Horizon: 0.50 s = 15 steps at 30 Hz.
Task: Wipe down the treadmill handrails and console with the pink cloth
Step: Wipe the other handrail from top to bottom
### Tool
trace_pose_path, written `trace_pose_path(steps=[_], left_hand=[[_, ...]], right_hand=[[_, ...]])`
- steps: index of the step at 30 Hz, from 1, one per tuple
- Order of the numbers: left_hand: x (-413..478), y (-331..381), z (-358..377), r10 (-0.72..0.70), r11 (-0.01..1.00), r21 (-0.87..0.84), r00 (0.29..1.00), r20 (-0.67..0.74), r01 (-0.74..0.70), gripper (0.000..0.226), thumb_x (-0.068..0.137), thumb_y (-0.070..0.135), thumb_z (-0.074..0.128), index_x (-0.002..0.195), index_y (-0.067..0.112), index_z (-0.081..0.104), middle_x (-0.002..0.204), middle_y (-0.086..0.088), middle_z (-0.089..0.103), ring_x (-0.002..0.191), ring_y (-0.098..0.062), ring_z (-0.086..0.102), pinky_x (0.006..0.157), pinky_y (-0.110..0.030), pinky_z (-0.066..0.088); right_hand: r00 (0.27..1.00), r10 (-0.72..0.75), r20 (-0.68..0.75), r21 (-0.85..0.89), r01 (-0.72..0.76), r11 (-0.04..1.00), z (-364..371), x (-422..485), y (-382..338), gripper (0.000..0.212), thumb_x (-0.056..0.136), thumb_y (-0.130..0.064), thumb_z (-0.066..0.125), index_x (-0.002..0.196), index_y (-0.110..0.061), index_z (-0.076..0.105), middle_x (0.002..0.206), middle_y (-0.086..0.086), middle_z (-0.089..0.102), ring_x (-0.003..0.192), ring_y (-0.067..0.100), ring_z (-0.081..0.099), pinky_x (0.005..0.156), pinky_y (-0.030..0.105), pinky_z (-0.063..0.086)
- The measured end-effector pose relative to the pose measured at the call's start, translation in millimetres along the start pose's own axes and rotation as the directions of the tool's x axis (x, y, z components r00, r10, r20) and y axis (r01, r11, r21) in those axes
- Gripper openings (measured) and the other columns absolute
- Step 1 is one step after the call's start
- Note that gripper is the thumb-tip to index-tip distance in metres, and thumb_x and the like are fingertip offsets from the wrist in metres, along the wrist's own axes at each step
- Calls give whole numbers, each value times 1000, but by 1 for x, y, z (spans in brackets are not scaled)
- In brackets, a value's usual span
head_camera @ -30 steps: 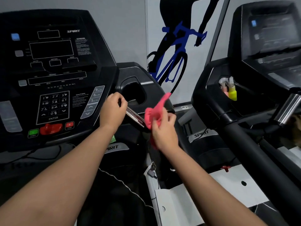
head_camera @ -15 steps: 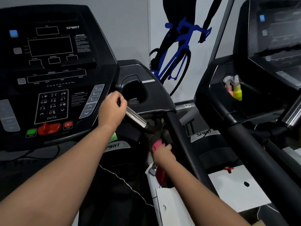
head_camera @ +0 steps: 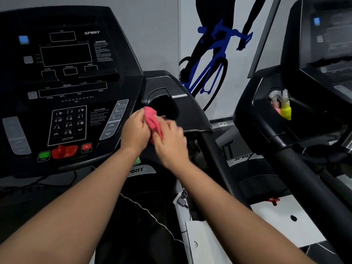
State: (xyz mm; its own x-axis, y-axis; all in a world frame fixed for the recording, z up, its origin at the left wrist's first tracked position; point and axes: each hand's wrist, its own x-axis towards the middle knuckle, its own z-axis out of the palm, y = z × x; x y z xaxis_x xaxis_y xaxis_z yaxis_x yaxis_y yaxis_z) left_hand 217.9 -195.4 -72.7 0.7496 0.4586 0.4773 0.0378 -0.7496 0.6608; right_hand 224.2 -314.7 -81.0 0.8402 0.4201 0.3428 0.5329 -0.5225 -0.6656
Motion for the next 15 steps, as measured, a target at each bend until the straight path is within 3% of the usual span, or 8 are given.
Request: trace_pose_path(steps=[2,5,7,8,10,12,13,15], left_hand=[[-1,0,0,6,1000,15,1000,-6,-6,25,97,10,40,79,9,56,75,7,53,72,-15,48,63,-28,29],[-1,0,0,25,999,22,1000,-10,-25,25,97,9,40,79,13,57,77,6,53,72,-11,46,60,-23,26],[-1,0,1,13,1000,26,1000,-19,-13,25,96,9,40,80,14,58,78,7,54,71,-8,46,57,-16,29],[-1,1,1,5,1000,28,1000,-22,-5,25,96,10,40,80,14,59,78,7,54,70,-7,45,57,-11,31],[-1,2,0,-7,999,33,1000,-17,7,26,97,11,39,81,14,59,78,8,54,68,-4,45,58,-7,31],[-2,3,-1,-4,999,35,1000,5,4,26,97,11,38,80,15,57,76,12,52,69,0,47,58,-7,31],[-2,3,-2,2,999,42,1000,18,-2,26,98,12,38,80,16,56,75,14,51,69,1,47,58,-8,32],[0,3,-5,14,998,67,999,39,-16,25,98,12,38,80,16,55,74,14,50,69,-1,47,57,-11,31]], right_hand=[[999,24,-45,-25,-25,999,21,-11,15,60,83,-42,26,142,-35,34,126,0,46,112,25,42,92,44,36],[977,22,-212,-6,-24,1000,39,-32,58,60,81,-34,30,140,-25,38,126,9,50,115,33,42,98,46,33],[951,59,-303,140,-16,990,48,-39,70,55,82,-28,31,135,-17,42,125,9,50,123,32,38,108,38,23],[933,158,-324,267,-70,961,53,-39,67,55,82,-29,29,132,-12,46,124,7,49,125,27,34,110,34,17],[819,472,-327,526,-257,811,59,-32,55,60,83,-35,27,129,-5,51,131,8,43,130,23,27,110,31,14],[578,773,-260,738,-398,546,60,-21,50,55,91,-32,32,134,-1,46,139,20,38,133,33,29,107,29,19],[471,866,-169,818,-423,389,59,-16,50,48,97,-25,34,136,2,41,139,26,36,131,37,33,105,30,23],[380,925,6,876,-449,178,61,-14,55,40,101,-17,32,134,6,36,135,31,40,124,41,42,100,35,31]])
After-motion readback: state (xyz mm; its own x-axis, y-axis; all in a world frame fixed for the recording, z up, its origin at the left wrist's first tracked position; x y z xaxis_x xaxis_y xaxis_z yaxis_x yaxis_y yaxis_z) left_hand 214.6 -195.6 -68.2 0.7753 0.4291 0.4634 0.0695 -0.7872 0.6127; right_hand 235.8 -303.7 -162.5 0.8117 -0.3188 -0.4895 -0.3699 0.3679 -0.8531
